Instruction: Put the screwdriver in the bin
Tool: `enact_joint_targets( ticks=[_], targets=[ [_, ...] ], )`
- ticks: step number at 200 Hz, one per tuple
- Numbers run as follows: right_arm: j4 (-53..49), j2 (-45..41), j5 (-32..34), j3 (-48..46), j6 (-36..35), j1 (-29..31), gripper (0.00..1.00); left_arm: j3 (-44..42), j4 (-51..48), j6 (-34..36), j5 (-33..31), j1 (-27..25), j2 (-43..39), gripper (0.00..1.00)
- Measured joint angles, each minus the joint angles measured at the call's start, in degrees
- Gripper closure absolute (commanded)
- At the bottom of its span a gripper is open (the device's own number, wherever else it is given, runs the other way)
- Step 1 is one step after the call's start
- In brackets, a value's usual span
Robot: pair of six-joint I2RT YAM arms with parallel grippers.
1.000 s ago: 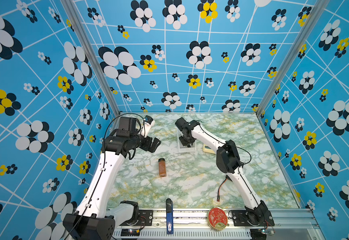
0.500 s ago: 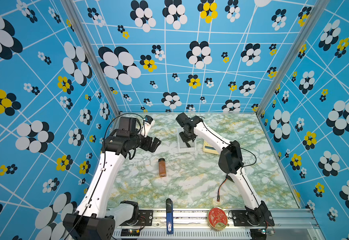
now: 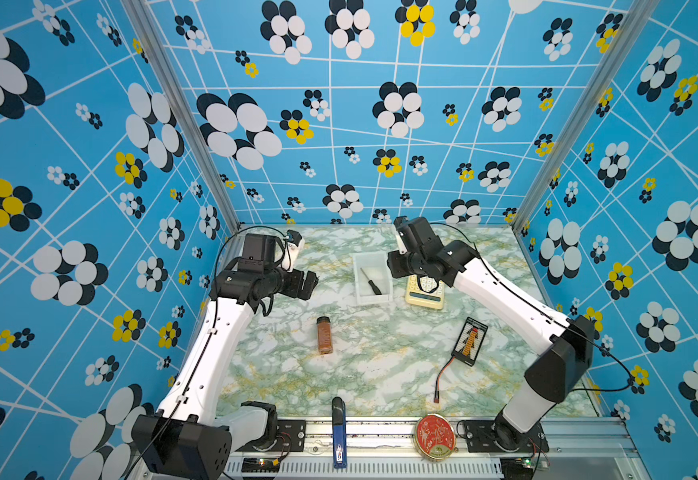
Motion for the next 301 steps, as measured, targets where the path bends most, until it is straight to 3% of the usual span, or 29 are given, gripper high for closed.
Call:
enact_joint_targets(
  ticks=[40, 66, 131, 164, 234, 301],
  targets=[
    [9.4, -9.7, 1.9, -18.7, 0.5, -2.7, 0.49, -3.8, 3.7, -2.2, -3.3, 0.4, 0.0, 0.01],
    [15.4, -15.2, 4.8, -27.3, -1.1, -2.7, 0.44, -7.3, 8.1, -3.7, -4.9, 0.7, 0.0, 0.01],
    [26.9, -19.5, 11.8, -34.9, -8.9, -4.2, 0.35, -21.0, 24.2, -10.0, -8.0, 4.6, -3.5, 0.01],
    [35.5, -19.5, 13.5, -40.9, -11.1, -9.1, 0.33, -24.3, 33.2, -12.2, -10.5, 6.3, -3.6, 0.01],
    [52.0, -22.9, 13.8, -53.8, -12.2, -19.9, 0.32, -39.6, 59.7, -12.5, -13.4, 9.1, 5.7, 0.01],
    [63.3, -29.0, 14.0, -65.3, -13.5, -26.2, 0.31, -52.9, 87.5, -12.5, -13.9, 9.7, 11.6, 0.01]
  ],
)
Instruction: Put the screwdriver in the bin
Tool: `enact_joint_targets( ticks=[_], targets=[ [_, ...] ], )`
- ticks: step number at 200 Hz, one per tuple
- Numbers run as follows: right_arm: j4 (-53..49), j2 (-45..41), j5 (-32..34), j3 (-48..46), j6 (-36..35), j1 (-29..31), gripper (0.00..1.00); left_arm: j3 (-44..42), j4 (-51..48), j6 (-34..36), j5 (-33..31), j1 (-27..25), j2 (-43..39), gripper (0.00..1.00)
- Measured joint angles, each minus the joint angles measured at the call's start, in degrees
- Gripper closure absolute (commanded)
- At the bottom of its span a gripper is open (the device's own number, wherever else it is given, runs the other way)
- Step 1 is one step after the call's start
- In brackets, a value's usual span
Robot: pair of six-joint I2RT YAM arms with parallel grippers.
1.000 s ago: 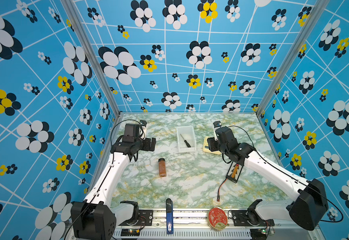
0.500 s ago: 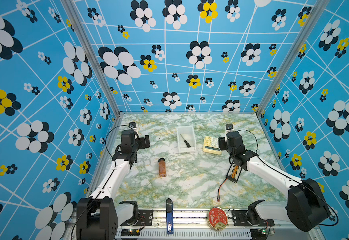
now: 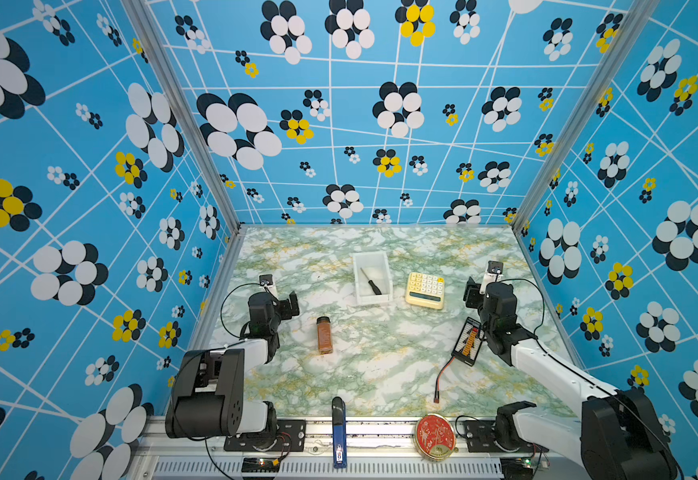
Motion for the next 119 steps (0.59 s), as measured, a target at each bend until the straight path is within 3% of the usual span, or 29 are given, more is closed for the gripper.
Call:
enact_joint_targets(
  ticks=[70, 119],
  targets=[
    [15.3, 9.2, -0.5, -6.7, -3.5, -2.2, 0.29, -4.9, 18.8, 0.0, 0.3, 0.0, 6.8, 0.01],
    [25.7, 16.9, -5.5, -8.0, -3.3, -8.0, 0.29, -8.0, 27.0, 0.2, 0.6, 0.0, 8.3, 0.01]
  ],
)
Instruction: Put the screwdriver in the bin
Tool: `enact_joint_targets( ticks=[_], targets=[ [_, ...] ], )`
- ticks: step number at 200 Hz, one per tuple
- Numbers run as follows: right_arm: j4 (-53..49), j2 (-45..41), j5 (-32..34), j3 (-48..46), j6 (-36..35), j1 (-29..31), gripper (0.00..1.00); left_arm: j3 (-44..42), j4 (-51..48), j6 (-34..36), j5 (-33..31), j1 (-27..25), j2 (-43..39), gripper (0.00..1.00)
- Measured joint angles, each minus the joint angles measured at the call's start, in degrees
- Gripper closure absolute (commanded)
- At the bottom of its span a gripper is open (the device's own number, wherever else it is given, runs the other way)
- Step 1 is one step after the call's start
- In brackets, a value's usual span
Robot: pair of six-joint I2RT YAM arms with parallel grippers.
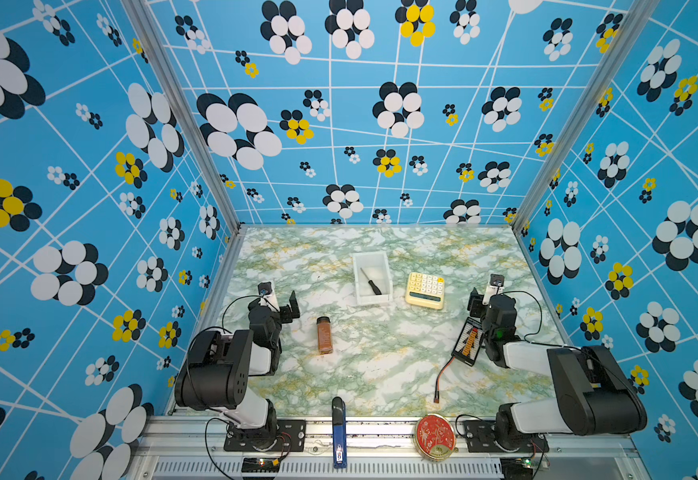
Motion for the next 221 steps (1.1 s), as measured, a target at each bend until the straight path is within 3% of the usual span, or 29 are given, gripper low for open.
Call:
enact_joint_targets(
  ticks=[33, 53, 63, 66, 70, 221],
  targets=[
    [2.8, 5.6, -3.5, 0.0, 0.0, -0.8, 0.27, -0.9, 3.3, 0.0, -0.1, 0.0, 0.6, 0.01],
    [2.1, 5.6, -5.0, 1.2, 0.5, -0.9, 0.13, -0.9, 4.1, 0.0, -0.2, 0.0, 0.7, 0.01],
    [2.1, 5.6, -5.5, 1.8, 0.3, -1.1, 0.11, -0.9, 4.5, 0.0, -0.2, 0.0, 0.7, 0.01],
    [2.1, 5.6, -5.7, 1.9, 0.3, -1.1, 0.03, -0.9, 4.5, 0.0, -0.2, 0.0, 0.7, 0.01],
    [2.1, 5.6, -5.7, 2.0, 0.4, -1.2, 0.01, -0.9, 4.6, 0.0, -0.2, 0.0, 0.7, 0.01],
    [2.1, 5.6, -6.6, 2.1, 0.4, -1.2, 0.01, -2.7, 9.2, -1.1, -5.7, 0.0, 1.7, 0.01]
  ],
)
